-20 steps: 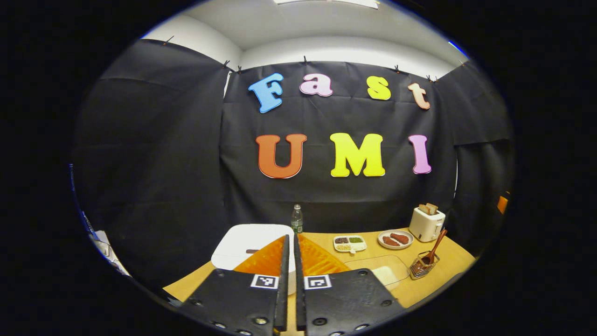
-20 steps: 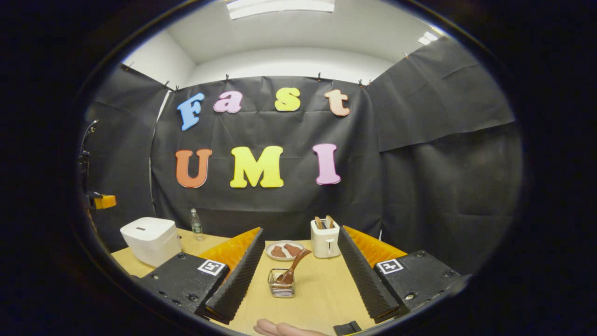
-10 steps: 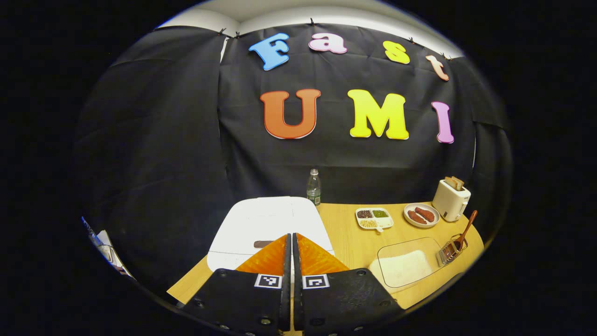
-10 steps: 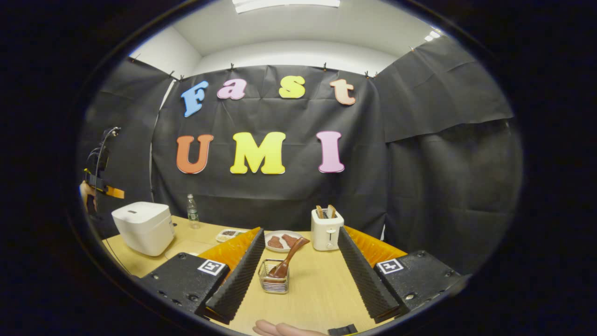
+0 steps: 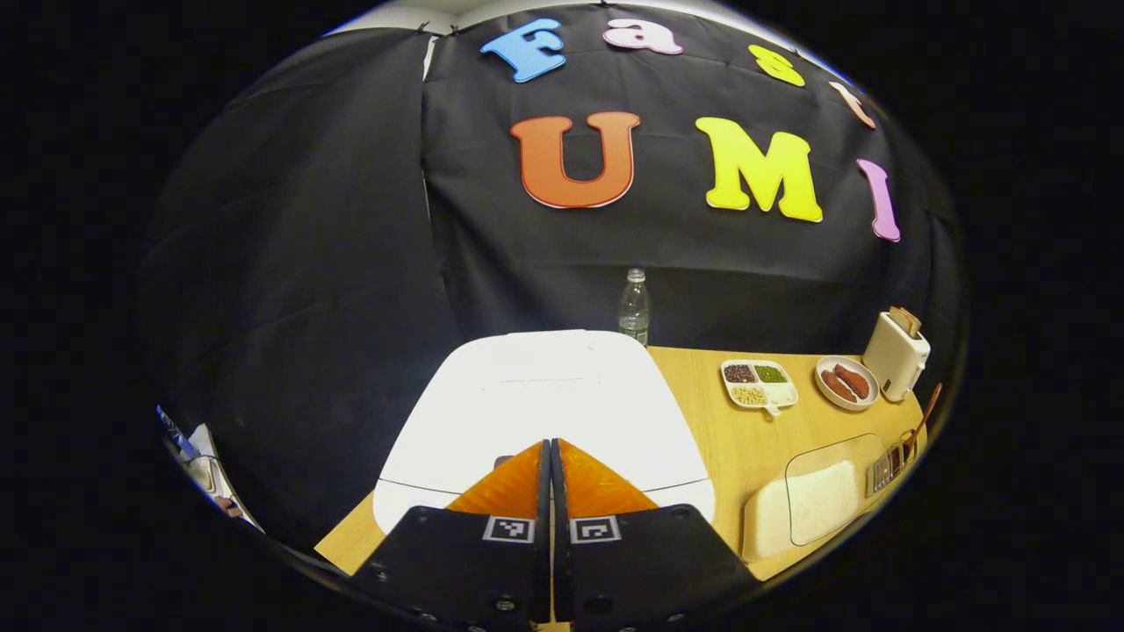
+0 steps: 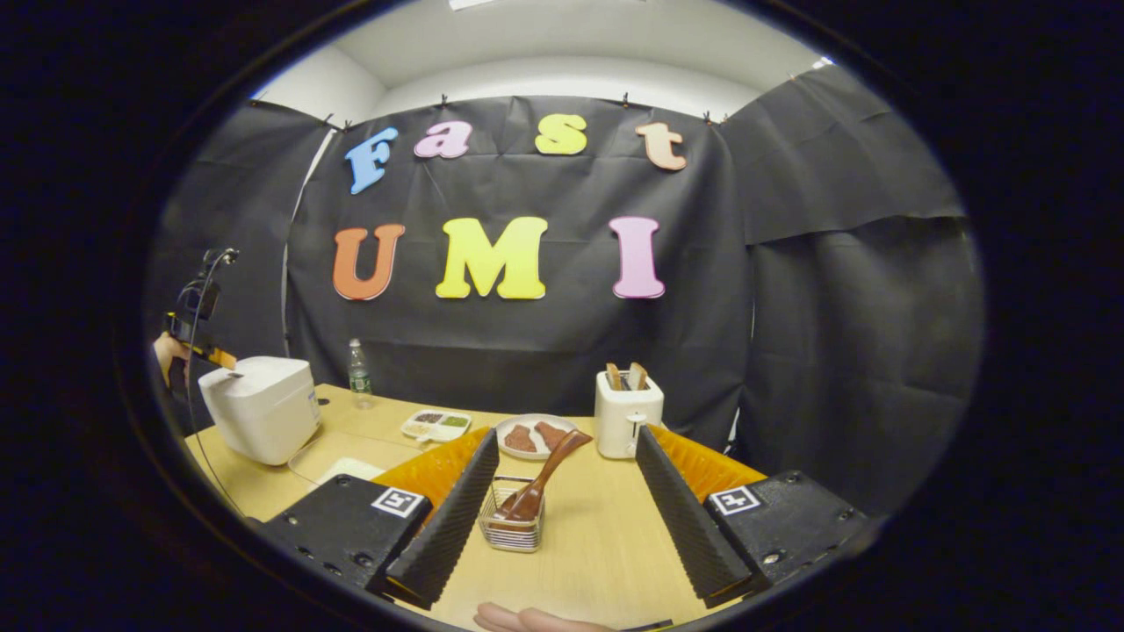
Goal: Close the left gripper, press the button to open the rice cooker; take a wooden spoon from the chopstick holder with the right hand, scoop a spoonful of rice and pour it into the rice cooker, then put the wooden spoon back into the chopstick holder.
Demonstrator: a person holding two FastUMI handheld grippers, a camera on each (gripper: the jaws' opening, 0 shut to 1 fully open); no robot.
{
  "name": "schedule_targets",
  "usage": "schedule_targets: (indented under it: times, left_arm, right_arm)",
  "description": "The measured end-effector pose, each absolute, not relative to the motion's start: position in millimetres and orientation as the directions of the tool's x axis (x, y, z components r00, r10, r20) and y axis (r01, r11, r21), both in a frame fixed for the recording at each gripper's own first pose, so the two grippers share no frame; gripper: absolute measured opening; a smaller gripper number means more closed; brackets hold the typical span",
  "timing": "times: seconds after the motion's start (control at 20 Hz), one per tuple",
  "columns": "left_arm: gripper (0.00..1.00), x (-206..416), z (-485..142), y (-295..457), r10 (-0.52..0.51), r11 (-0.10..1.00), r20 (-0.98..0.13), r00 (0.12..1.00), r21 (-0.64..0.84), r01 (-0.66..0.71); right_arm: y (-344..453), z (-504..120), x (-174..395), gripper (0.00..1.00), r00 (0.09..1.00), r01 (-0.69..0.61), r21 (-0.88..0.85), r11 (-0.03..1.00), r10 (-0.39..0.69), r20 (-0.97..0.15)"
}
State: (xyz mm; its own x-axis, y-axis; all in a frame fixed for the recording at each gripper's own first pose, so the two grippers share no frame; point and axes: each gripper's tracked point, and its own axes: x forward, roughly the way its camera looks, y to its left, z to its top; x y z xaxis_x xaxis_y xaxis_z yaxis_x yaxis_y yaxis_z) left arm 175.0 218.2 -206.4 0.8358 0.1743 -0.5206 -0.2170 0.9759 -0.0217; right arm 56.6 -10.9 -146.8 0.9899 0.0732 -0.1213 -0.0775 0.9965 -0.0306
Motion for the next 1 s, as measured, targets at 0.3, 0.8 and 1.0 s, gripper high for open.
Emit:
schedule_targets:
  times: [0.3,0.8,1.0]
  left_arm:
    - [0.01,176,-214,222,0.125,0.977,-0.536,0.835,-0.08,-0.198]
    - [0.0,164,-186,216,0.126,0.975,-0.542,0.831,-0.086,-0.204]
    - [0.0,139,-137,201,0.095,0.98,-0.436,0.895,-0.12,-0.162]
  right_arm:
    - [-14,-151,40,1.0,0.99,-0.055,-0.059,0.997,0.046,-0.131]
    - [-31,-148,23,1.0,0.987,0.0,-0.075,0.997,-0.012,-0.158]
    - [-34,-161,24,1.0,0.982,0.007,-0.043,0.999,-0.015,-0.19]
